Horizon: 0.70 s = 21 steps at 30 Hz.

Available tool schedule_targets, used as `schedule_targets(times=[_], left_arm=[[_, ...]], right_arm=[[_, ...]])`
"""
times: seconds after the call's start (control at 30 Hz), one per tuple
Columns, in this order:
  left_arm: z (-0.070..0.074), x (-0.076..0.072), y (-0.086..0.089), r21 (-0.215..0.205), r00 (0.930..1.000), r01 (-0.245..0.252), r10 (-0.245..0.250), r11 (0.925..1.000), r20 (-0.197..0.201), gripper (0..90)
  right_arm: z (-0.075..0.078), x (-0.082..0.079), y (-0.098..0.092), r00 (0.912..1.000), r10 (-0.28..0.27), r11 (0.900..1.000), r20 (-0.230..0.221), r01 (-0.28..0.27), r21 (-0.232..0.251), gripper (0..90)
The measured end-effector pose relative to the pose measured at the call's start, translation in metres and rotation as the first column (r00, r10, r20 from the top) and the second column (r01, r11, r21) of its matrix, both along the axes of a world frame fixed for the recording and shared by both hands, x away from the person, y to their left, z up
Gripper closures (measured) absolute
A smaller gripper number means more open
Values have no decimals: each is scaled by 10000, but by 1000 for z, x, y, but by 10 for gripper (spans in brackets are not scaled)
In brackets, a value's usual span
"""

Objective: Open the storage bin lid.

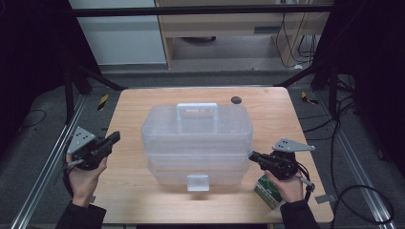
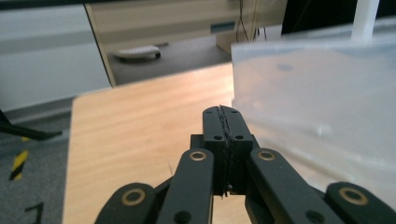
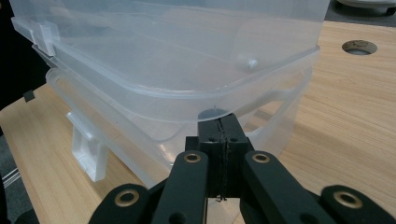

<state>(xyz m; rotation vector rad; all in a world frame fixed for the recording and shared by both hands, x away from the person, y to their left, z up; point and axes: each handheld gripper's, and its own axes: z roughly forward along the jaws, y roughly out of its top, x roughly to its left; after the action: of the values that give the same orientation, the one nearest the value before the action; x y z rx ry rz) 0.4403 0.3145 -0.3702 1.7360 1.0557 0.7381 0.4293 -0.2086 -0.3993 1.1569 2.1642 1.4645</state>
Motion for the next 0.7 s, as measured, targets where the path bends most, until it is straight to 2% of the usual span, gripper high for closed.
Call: schedule_targets(times=[0.03, 0.1, 0.13, 0.17, 0.23, 0.33, 0.37, 0.4, 0.43, 0.47, 0.57, 0.7], left_arm=[[-4, 0, -1, 114, 9999, 46, -44, 9999, -132, 895], [-13, -1, -2, 1, 9983, 439, -438, 9990, -396, 895], [-13, -1, -2, 1, 9983, 439, -438, 9990, -396, 895], [-20, -4, -4, 99, 9950, 831, -824, 9965, -564, 894], [-29, -7, -8, 335, 9911, 1083, -1053, 9936, -812, 894], [-31, -8, -9, 389, 9881, 1276, -1237, 9911, -912, 895], [-32, -8, -11, 279, 9846, 1477, -1443, 9886, -984, 895], [-32, -8, -11, 279, 9846, 1477, -1443, 9886, -984, 895], [-34, -8, -14, 299, 9806, 1684, -1644, 9853, -1070, 895], [-34, -8, -14, 299, 9806, 1684, -1644, 9853, -1070, 895], [-38, -8, -24, 162, 9656, 2306, -2268, 9729, -1269, 895], [-36, -10, -31, -77, 9549, 2737, -2727, 9618, -1173, 895]], right_arm=[[0, 0, 0, 10000, 6, 10000, -6, -6, -2, 900], [0, 0, 0, 10000, 9, 10000, -6, -9, -13, 899], [0, 0, 0, 10000, 22, 10000, -32, -22, 19, 899], [-1, 0, 0, 10000, 13, 10000, -15, -13, 21, 900], [-1, 0, 0, 10000, 17, 10000, -24, -17, 20, 900], [-1, 0, 0, 10000, 24, 10000, -21, -24, 48, 900], [-1, 0, 0, 10000, 2, 10000, -16, -2, 25, 900], [-1, 0, 0, 10000, 2, 10000, -16, -2, 25, 900], [-1, 0, 1, 10000, -4, 10000, -17, 4, 16, 900], [-1, 0, 0, 10000, 6, 10000, -20, -6, 20, 899], [-1, 0, 0, 10000, 22, 10000, -30, -22, 31, 900], [-2, 0, 0, 10000, 22, 10000, -33, -22, 20, 899]])
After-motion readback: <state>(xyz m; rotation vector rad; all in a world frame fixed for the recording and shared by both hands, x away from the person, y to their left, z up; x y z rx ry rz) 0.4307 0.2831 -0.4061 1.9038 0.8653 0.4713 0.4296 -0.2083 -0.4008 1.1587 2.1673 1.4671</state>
